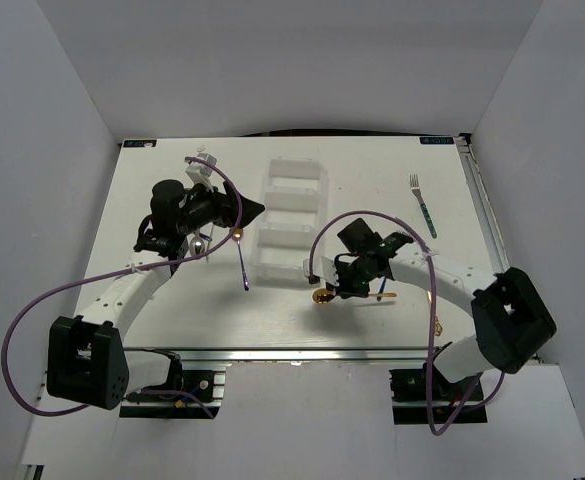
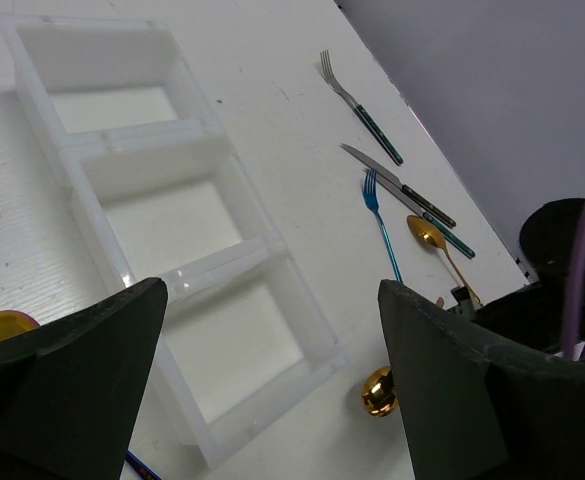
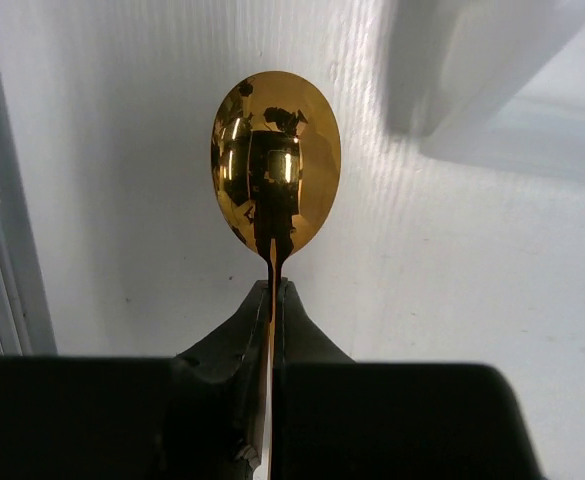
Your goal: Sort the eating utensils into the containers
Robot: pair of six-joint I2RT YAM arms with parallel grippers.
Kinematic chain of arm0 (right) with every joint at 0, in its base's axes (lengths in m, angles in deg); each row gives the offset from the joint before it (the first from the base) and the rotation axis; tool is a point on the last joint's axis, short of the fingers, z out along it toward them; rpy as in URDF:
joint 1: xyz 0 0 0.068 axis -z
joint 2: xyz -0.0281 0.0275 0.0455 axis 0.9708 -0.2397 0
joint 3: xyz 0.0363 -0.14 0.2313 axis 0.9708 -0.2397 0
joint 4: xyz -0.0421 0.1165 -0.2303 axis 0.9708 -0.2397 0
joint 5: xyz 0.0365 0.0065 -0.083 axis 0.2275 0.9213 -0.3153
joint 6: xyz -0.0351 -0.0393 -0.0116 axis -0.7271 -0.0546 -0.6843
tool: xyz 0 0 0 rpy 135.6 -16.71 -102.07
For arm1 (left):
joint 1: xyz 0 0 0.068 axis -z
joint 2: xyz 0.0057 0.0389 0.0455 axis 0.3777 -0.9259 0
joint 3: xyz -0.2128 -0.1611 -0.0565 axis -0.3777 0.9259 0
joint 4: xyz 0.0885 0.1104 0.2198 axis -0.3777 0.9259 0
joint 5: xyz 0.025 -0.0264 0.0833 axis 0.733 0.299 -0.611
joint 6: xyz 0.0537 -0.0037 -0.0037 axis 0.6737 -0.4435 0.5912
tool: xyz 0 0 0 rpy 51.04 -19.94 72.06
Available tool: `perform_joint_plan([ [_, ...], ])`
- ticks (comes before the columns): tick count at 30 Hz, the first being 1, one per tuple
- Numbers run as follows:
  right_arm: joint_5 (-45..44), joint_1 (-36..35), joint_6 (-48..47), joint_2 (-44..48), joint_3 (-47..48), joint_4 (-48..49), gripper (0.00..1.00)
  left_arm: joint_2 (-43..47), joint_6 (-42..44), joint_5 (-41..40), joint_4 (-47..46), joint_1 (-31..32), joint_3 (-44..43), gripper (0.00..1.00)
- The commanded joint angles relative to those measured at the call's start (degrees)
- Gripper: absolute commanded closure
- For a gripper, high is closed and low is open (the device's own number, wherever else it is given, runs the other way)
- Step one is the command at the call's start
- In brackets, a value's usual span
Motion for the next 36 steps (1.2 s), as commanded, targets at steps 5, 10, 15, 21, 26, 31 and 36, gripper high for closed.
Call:
perform_joint_plan([
  [5, 5.66, 1.4, -3.32, 5.85, 8.93, -4.61, 1.0, 2.32, 1.45, -1.7, 1.07, 0.1, -2.15, 0.02],
  [10, 8.38, 3.68, 0.54, 2.08, 19.03, -1.54, 1.0, 4.77, 3.38, -7.4, 1.78, 0.01, -1.71, 0.02],
  [15, 12.42, 4.04, 8.27, -6.87, 29.73, 3.82, 1.0, 8.2, 5.75, -14.52, 2.74, 0.01, -0.92, 0.02],
  [21, 16.46, 3.95, 18.99, -16.38, 39.34, 11.37, 1.0, 11.1, 6.72, -18.49, 2.13, -0.08, 0.22, 0.02],
  [26, 18.59, 3.07, 25.76, -21.74, 42.95, 18.93, 1.0, 10.67, 6.72, -18.49, 2.31, -0.25, 0.05, 0.02],
  [31, 19.2, 2.1, 31.48, -23.33, 40.59, 26.93, 1.0, 10.58, 6.9, -18.58, 2.31, -0.43, 0.14, 0.02],
  [36, 14.73, 1.4, 38.42, -23.51, 34.7, 35.36, 1.0, 10.49, 6.63, -18.05, 2.13, -0.69, 0.05, 0.02],
])
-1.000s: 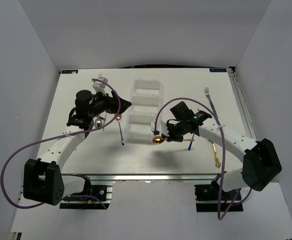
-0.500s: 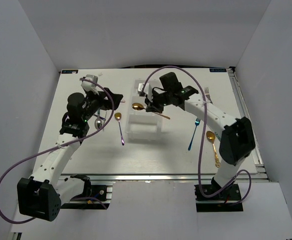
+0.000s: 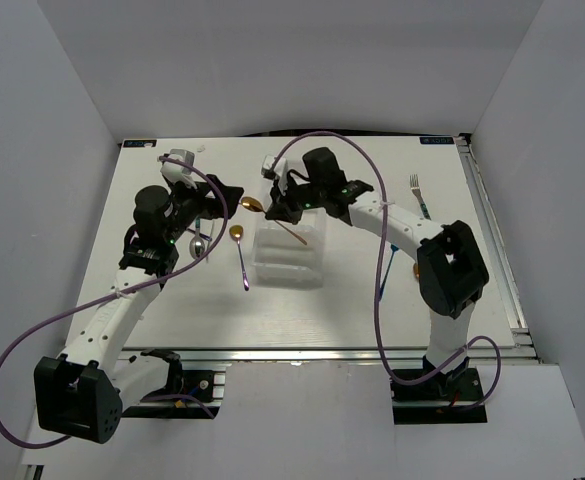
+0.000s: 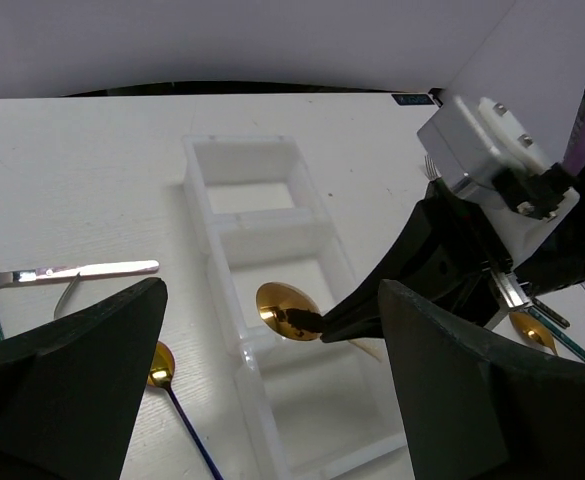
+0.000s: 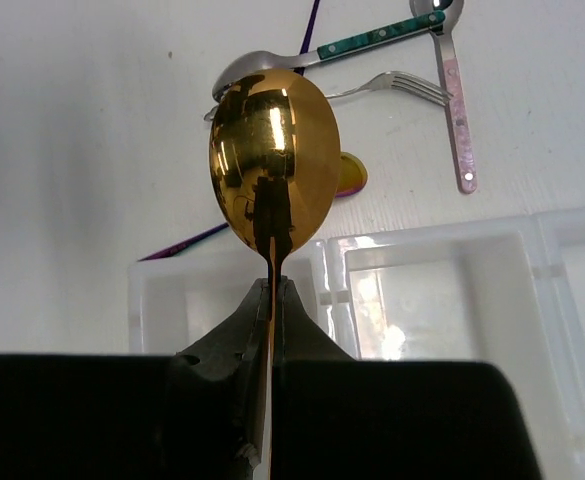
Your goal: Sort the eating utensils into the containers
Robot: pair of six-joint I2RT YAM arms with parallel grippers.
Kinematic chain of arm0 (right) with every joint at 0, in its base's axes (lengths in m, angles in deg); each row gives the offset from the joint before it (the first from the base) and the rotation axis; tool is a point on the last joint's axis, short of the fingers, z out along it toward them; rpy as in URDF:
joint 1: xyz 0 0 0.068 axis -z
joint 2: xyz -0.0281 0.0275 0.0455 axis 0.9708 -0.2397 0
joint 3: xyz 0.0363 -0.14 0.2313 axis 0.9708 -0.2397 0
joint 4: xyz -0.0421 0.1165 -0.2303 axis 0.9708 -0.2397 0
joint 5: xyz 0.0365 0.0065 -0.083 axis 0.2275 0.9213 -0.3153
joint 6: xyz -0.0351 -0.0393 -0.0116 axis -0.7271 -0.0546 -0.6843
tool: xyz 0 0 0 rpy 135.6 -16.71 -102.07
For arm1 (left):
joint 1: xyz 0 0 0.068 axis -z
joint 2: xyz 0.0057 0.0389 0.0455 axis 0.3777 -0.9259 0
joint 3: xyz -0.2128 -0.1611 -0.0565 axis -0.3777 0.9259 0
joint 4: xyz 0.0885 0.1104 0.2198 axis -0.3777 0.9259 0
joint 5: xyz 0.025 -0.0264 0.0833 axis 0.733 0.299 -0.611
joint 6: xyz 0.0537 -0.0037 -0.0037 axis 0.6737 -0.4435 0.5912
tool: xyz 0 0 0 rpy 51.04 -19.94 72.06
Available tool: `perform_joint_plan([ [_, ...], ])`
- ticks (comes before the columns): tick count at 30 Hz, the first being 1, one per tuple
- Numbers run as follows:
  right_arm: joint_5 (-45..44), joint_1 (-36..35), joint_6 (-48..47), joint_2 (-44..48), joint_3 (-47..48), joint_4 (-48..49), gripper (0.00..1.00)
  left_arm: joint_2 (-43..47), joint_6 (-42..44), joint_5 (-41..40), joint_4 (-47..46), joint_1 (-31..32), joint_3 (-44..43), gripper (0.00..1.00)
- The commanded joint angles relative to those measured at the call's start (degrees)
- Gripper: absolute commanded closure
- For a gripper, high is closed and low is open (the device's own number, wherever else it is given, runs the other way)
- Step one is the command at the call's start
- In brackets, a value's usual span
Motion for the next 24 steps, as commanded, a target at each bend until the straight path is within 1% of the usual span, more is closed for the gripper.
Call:
perform_joint_plan([
  [1, -2.79, -0.94, 7.47, 0.19, -2.66, 10.11, 1.0, 0.52, 0.27, -0.19, -0.3, -0.47, 0.11, 0.02],
  [5, -9.55, -2.7, 8.63, 0.8, -6.35, 13.01, 1.0, 0.61, 0.45, -0.28, -0.3, -0.65, 0.11, 0.02],
  [9, -13.16, -3.23, 9.33, 2.29, -10.57, 14.87, 1.0, 0.7, 0.27, -0.11, -0.38, -0.74, 0.2, 0.02],
  [15, -13.87, -3.4, 8.89, 4.75, -14.27, 15.75, 1.0, 0.7, 0.18, 0.25, -0.47, -0.74, 0.11, 0.02],
  [17, -13.52, -3.4, 8.63, 5.63, -15.32, 15.57, 0.95, 0.7, 0.27, 0.42, -0.56, -0.74, 0.2, 0.02],
  [20, -11.77, -3.58, 7.49, 6.86, -14.8, 13.29, 0.77, 0.44, 0.01, 0.86, -0.65, -0.74, 0.29, 0.02],
  [21, -11.24, -3.49, 6.62, 7.12, -14.54, 11.55, 0.64, 0.17, -0.08, 1.12, -0.73, -0.74, 0.2, 0.02],
  [23, -10.01, -3.49, 5.82, 8.18, -13.92, 10.04, 0.53, -0.18, -0.25, 1.65, -0.65, -0.74, 0.12, 0.02],
  [24, -9.39, -3.49, 5.38, 8.7, -13.74, 9.34, 0.43, -0.35, -0.17, 1.83, -0.56, -0.74, 0.11, 0.02],
])
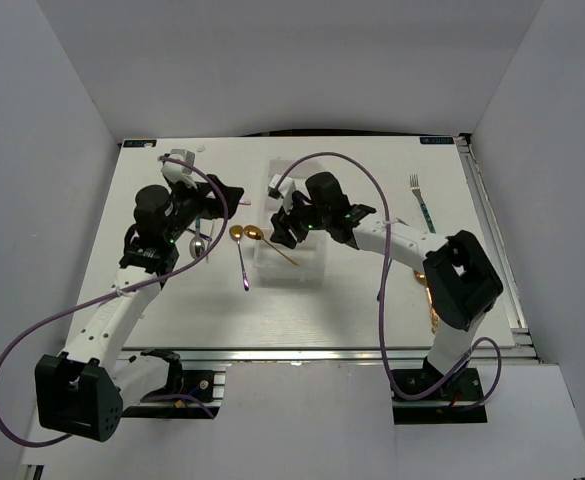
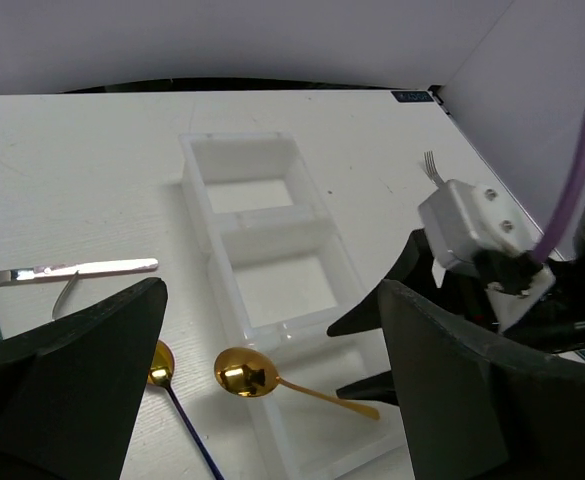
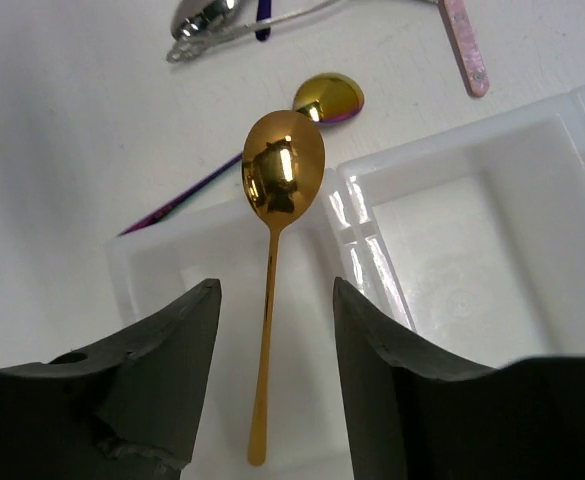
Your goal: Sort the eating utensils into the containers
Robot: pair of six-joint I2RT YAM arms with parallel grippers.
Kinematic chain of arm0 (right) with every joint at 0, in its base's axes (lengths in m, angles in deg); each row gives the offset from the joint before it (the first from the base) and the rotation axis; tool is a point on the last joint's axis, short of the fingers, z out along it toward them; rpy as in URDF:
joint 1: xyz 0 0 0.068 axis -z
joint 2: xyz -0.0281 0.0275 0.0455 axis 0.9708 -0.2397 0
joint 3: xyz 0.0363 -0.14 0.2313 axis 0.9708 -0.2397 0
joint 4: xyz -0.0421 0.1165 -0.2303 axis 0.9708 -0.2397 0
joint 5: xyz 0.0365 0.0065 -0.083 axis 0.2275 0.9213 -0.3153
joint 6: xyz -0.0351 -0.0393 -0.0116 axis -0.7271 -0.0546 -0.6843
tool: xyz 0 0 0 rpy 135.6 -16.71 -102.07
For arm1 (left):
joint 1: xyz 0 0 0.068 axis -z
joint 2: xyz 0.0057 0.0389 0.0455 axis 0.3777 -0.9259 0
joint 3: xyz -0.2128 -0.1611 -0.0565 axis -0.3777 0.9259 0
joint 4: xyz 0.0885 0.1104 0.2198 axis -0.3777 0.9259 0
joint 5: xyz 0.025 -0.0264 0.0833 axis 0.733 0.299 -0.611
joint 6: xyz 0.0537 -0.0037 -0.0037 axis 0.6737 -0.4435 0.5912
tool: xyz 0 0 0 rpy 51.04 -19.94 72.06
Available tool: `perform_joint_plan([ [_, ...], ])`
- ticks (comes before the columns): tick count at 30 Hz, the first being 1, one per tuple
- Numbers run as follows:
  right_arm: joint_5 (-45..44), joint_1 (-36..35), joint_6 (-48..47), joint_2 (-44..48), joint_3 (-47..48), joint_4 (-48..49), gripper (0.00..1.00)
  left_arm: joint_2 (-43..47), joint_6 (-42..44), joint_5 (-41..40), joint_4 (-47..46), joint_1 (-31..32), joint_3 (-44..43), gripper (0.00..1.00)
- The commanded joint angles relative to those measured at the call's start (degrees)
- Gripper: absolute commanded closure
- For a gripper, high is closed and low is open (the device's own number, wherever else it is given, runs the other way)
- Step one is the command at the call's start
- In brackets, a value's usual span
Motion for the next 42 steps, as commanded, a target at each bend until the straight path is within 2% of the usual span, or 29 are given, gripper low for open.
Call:
perform_joint_plan([
  [1, 3.2, -0.36, -2.88, 4.84, 1.91, -2.1, 0.4, -0.55, -0.17, 1.57, -0.52, -0.41, 0.01, 0.02],
  [6, 9.69, 0.16, -7.27, 8.71, 3.22, -7.63, 0.33, -2.66, -1.3, 2.97, 0.45, -0.41, -0.26, 0.02],
  [10, 16.73, 3.67, -11.15, 13.71, 4.98, -15.28, 0.32, -6.17, -5.78, 4.99, 8.17, -0.41, -2.71, 0.05],
  [11, 20.13, 6.64, -11.85, 14.68, 4.81, -17.46, 0.32, -6.88, -8.06, 5.0, 13.23, -0.41, -3.07, 0.06],
  [15, 31.13, 17.63, -12.47, 17.85, 2.18, -21.78, 0.32, -6.18, -11.33, 2.01, 23.02, -0.41, -3.77, 0.13],
  [16, 32.72, 19.65, -13.08, 18.81, 0.69, -22.92, 0.33, -6.18, -12.11, 1.14, 24.78, -0.41, -3.95, 0.18],
  [19, 34.66, 25.11, -14.84, 22.41, -4.22, -23.82, 0.33, -7.67, -12.47, -2.18, 31.63, 0.64, -5.96, 0.22],
  [22, 35.89, 27.4, -12.39, 27.6, -8.71, -18.64, 0.32, -10.74, -12.21, -6.77, 37.09, 1.52, -7.82, 0.23],
  [23, 36.77, 29.32, -11.86, 28.57, -10.55, -17.67, 0.32, -11.36, -12.3, -8.35, 37.88, 1.53, -7.64, 0.23],
  [25, 39.4, 32.31, -10.54, 30.16, -11.45, -16.44, 0.32, -13.2, -13.08, -9.76, 38.15, 1.61, -6.94, 0.3],
  [31, 43.19, 36.19, -9.04, 31.65, -15.58, -13.79, 0.33, -19.43, -13.79, -11.7, 36.84, 1.96, -6.5, 0.42],
  [42, 43.28, 36.55, -11.59, 31.48, -15.5, -15.64, 0.33, -31.84, -12.56, -14.33, 34.2, 5.13, -12.73, 0.44],
])
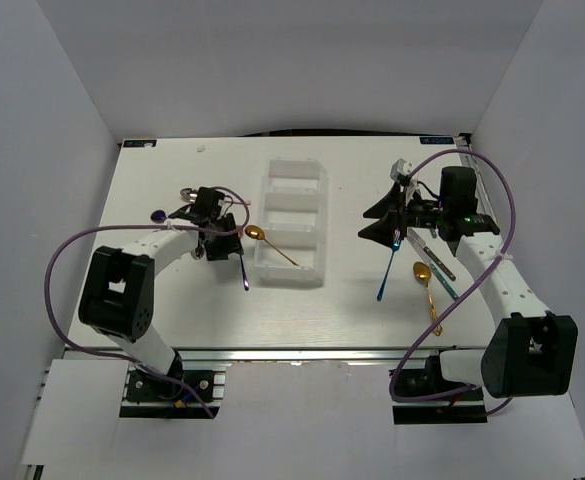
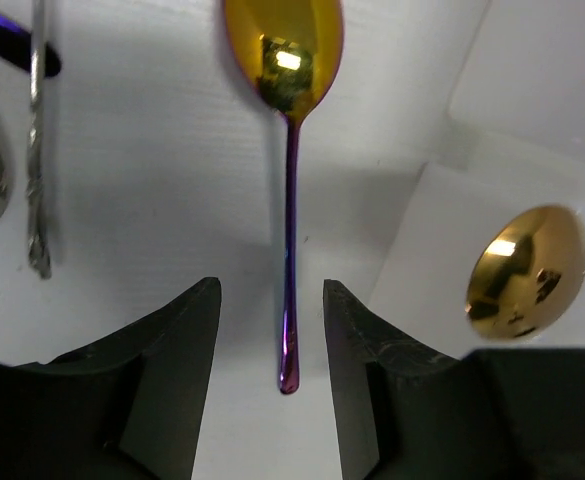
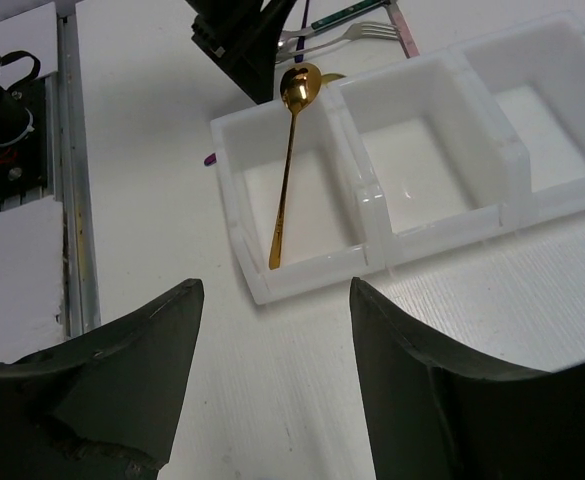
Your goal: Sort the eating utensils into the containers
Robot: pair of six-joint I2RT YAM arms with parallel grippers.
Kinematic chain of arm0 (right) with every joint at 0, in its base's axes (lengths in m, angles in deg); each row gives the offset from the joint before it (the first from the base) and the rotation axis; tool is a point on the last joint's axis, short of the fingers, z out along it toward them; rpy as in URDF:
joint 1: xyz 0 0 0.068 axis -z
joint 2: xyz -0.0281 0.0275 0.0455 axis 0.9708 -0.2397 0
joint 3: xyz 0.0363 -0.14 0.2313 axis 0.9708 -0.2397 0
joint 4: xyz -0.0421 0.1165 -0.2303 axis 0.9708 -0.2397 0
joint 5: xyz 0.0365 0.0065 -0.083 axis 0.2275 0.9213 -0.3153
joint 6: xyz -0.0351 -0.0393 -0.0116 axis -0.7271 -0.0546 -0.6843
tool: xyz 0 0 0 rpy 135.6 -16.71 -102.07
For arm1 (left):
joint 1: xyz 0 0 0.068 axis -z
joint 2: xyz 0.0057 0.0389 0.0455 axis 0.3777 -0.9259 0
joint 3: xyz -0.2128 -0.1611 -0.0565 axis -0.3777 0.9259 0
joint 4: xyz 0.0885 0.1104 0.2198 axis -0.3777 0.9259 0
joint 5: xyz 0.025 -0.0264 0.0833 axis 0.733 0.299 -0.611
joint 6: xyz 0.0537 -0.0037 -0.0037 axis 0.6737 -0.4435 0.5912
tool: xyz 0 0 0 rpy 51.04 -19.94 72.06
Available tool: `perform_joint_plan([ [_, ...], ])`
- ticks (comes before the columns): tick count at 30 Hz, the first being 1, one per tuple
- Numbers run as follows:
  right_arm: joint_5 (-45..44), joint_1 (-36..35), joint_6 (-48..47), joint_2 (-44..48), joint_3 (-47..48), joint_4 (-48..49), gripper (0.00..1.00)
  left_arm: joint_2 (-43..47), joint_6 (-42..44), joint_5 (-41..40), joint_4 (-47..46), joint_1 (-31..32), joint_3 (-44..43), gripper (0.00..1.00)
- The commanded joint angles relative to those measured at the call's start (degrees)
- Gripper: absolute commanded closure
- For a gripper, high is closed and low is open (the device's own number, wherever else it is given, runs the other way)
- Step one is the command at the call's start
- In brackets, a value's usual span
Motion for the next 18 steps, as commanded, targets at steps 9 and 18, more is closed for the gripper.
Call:
perform_joint_plan([
  [9, 2.28, 0.49, -1.56, 0.24, 0.2, -0.12, 0.33, -6.32, 1.32, -7.87, -3.09, 1.55, -6.61, 0.44],
  [18, 2.54, 0.84, -1.82, -0.11, 0.29, -0.48, 0.33, -9.05, 1.06, -9.55, -4.94, 1.64, -7.93, 0.49],
])
